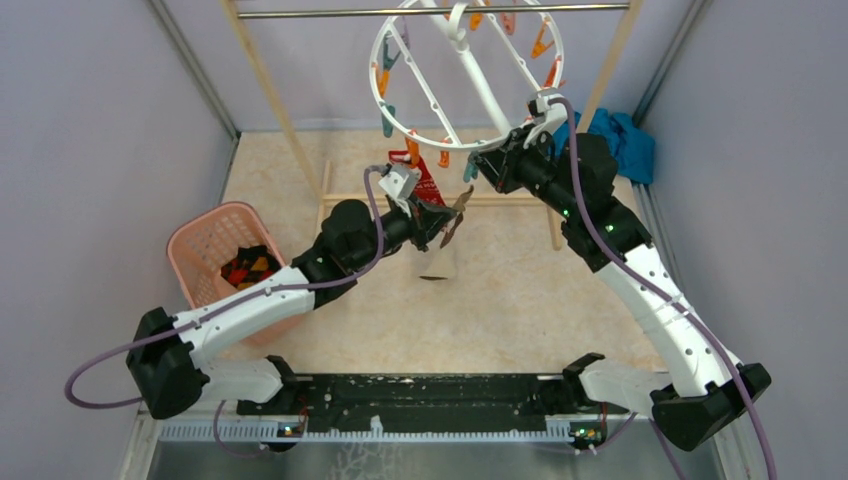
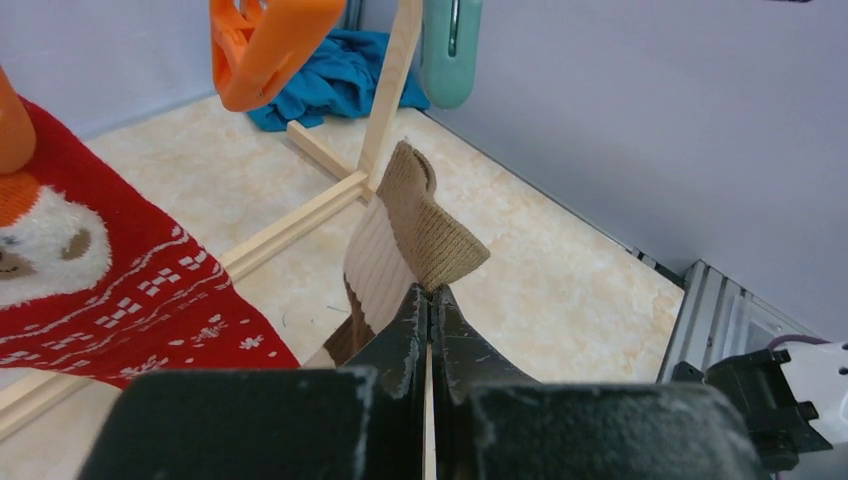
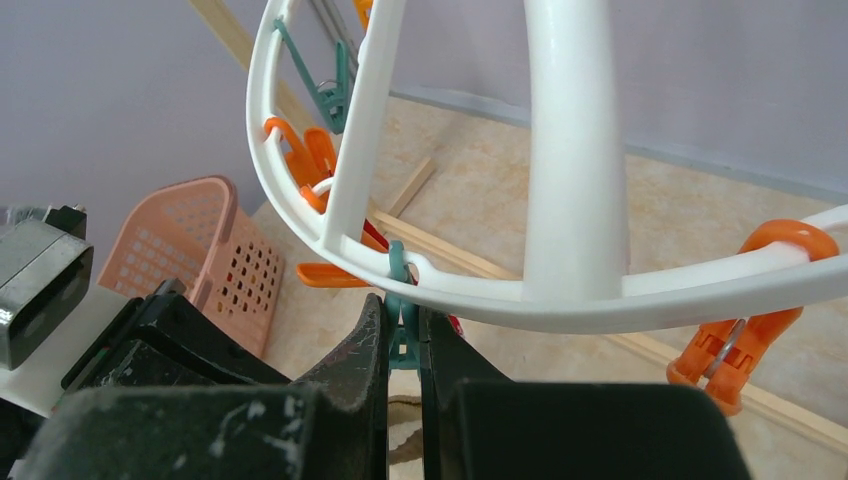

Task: Clip the socks to the hanger
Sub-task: Clamp the sock onto the hanger.

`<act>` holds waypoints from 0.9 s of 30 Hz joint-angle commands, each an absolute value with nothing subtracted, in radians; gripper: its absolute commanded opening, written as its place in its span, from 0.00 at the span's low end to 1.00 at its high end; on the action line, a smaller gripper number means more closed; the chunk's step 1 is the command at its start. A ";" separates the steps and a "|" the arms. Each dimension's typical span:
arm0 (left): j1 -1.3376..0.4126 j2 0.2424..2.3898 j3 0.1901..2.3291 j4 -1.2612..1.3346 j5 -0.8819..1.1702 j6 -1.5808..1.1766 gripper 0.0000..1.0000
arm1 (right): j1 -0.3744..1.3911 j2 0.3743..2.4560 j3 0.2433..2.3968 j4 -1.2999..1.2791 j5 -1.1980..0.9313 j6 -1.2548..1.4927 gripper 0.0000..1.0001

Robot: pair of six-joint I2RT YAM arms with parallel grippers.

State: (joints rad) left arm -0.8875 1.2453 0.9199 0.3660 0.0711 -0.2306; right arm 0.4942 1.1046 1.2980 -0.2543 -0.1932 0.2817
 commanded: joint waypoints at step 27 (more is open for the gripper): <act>-0.971 1.349 1.005 0.544 -0.181 -0.116 0.00 | 0.491 1.128 1.348 -0.315 -0.188 0.298 0.00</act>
